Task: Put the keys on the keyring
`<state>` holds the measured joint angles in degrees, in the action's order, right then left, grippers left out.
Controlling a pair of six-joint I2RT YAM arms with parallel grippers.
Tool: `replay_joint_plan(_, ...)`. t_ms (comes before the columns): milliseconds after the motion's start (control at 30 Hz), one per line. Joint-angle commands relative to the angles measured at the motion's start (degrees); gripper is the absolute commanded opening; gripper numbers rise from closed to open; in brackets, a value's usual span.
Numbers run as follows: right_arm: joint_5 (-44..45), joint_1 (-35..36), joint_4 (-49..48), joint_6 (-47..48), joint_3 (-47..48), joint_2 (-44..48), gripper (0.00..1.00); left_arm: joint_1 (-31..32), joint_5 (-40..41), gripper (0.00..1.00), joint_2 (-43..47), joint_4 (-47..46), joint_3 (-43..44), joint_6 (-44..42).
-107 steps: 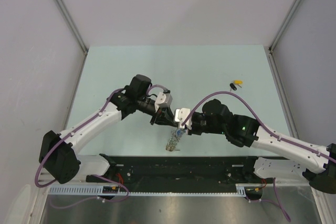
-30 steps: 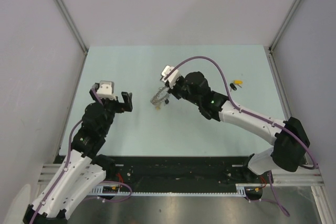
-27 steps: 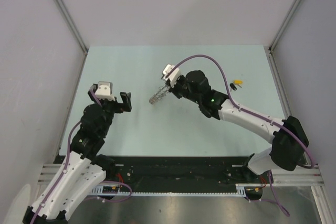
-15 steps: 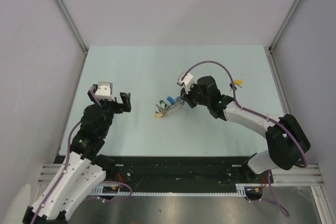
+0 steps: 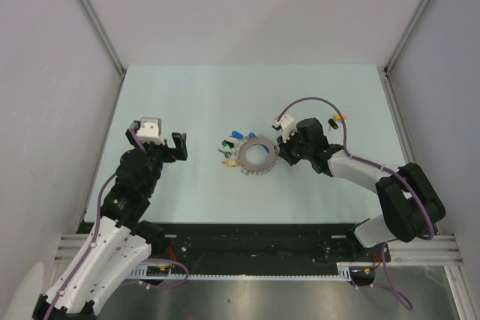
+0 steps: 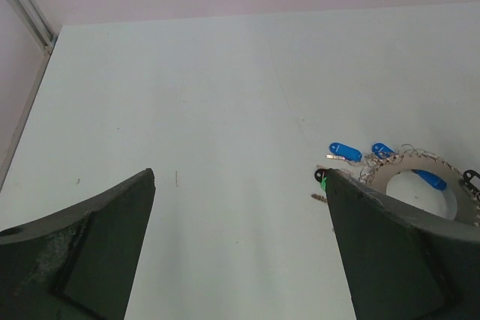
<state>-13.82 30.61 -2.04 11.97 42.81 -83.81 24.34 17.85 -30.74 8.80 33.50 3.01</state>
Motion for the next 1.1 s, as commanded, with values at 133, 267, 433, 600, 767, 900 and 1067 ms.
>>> replay_joint_plan(133,3.19,-0.82,-1.56,-5.37,-1.59,5.67,0.23,-0.26,0.61,1.00,-0.28,-1.15,-0.27,-0.72)
replay_joint_plan(267,6.69,-0.90,-0.77,-8.88,-2.38,8.48,0.35,-0.26,-0.35,1.00,-0.19,-1.33,-0.27,-0.55)
replay_joint_plan(433,8.20,-0.82,0.11,-13.63,-2.29,13.13,0.57,-0.26,-0.97,1.00,-0.46,-1.15,-0.10,-0.37)
replay_joint_plan(600,3.02,-0.38,0.02,-20.65,-2.29,14.99,0.68,-0.26,-1.23,1.00,-0.02,-0.54,0.17,-0.02)
replay_joint_plan(767,11.15,6.89,1.87,-28.73,-2.20,12.80,0.71,-0.26,-2.11,1.00,-0.37,-0.27,0.34,0.42)
replay_joint_plan(900,22.51,13.24,4.24,-34.19,-2.11,9.73,0.69,-0.26,-2.73,1.00,-0.90,-0.19,0.34,0.33)
replay_joint_plan(1067,34.02,18.78,3.45,-39.12,-2.03,5.68,0.60,-0.26,-2.73,1.00,-1.07,-0.19,0.34,0.16)
